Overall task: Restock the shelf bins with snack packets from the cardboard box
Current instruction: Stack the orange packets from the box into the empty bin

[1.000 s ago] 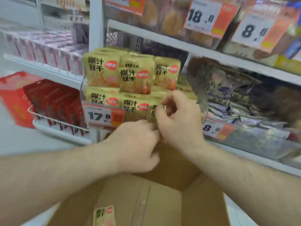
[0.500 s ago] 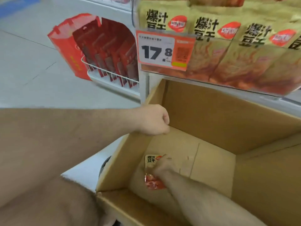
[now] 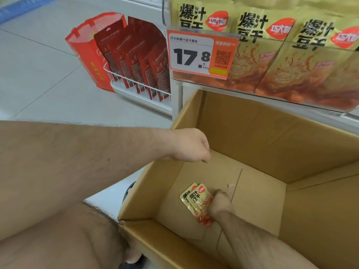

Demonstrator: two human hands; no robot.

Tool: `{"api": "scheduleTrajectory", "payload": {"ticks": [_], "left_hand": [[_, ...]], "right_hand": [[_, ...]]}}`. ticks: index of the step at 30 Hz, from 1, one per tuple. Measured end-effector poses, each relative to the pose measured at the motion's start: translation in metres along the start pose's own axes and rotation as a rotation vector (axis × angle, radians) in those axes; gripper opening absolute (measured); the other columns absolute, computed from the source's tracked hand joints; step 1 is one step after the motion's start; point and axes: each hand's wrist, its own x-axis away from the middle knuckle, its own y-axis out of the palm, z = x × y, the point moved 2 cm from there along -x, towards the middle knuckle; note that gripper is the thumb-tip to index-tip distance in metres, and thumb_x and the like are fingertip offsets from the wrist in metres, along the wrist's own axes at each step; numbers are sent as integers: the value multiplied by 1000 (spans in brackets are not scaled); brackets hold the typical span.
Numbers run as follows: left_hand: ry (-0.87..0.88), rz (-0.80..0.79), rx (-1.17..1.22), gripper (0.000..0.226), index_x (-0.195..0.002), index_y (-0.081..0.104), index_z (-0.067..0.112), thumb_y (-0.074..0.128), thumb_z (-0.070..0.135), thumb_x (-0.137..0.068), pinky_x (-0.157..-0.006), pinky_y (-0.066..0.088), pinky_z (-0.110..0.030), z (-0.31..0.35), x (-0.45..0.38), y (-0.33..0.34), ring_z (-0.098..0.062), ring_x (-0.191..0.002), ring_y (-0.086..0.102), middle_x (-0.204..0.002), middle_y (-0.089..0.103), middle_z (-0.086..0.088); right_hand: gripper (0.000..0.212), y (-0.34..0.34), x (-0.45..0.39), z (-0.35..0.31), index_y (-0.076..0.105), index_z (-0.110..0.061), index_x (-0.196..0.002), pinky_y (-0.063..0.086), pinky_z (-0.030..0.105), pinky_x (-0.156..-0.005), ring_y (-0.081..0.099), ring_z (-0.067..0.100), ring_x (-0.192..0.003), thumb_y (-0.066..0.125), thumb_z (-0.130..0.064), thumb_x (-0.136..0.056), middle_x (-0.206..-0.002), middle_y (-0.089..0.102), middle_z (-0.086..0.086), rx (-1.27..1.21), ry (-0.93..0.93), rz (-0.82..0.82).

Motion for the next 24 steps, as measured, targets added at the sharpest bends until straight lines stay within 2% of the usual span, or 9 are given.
{"api": "scheduleTrajectory", "payload": {"ticks": [6,8,9,10,12,14,18,21,24], "left_hand": [[-120,-42,16,34,-120,60,13,66,26,-90,-74,40,-33,-5,-2,7,-24,-84,44,-99,49,-6],[-162,-32,36,41,-127,54,11,65,28,-91,-79,45,-35,-2,-1,6,-28,-92,52,-100,40,-2],[-177,-24,46,45,-130,51,11,65,28,-91,-87,48,-37,0,0,5,-33,-104,57,-114,56,-12],[-191,-14,56,50,-135,47,10,66,29,-92,-97,48,-42,2,1,4,-37,-118,56,-142,39,-15],[-217,-11,95,69,-145,36,11,70,35,-90,-104,44,-47,4,0,5,-38,-130,48,-142,46,-15],[-222,-11,103,84,-148,32,14,78,40,-82,-101,48,-46,6,0,6,-32,-126,50,-144,47,-12],[-99,164,43,57,-120,51,13,83,17,-73,-78,58,-38,3,-9,0,-25,-99,63,-109,65,-5],[-30,204,-88,52,-122,51,16,79,12,-78,-78,58,-35,3,-7,-4,-24,-99,63,-112,64,-4],[-4,221,-206,51,-126,49,19,76,19,-83,-78,55,-32,0,-6,-5,-22,-102,62,-116,63,0]], "right_hand": [[11,-14,-8,10,65,-13,-96,49,22,-61,61,17,-74,60,-14,-87,-93,69,5,-122,-33,-182],[7,-38,-6,19,61,-10,-87,42,18,-46,58,13,-57,66,-5,-88,-75,66,5,-376,-32,-303],[11,-50,-5,25,60,-9,-84,38,18,-41,54,11,-47,65,-1,-89,-65,63,4,-574,2,-378],[10,-62,-3,28,61,-7,-85,36,19,-40,50,9,-43,63,1,-90,-60,61,3,-780,12,-470],[11,-80,1,23,68,-4,-99,42,23,-53,55,14,-56,64,-5,-89,-73,64,10,-1139,-44,-685],[36,-89,9,0,71,-6,-112,42,28,-65,53,22,-75,79,-15,-78,-91,57,17,-1327,-208,-877],[40,-104,26,-56,71,-9,-109,44,27,-64,51,18,-71,81,-15,-70,-84,57,11,-1409,-449,-1073],[38,-87,11,-58,68,-7,-109,42,24,-56,56,15,-63,59,-4,-72,-87,64,8,-1375,-206,-850],[43,-48,-12,-39,58,-10,-124,47,22,-59,61,18,-77,63,-14,-82,-100,62,6,-538,24,-201]]}}
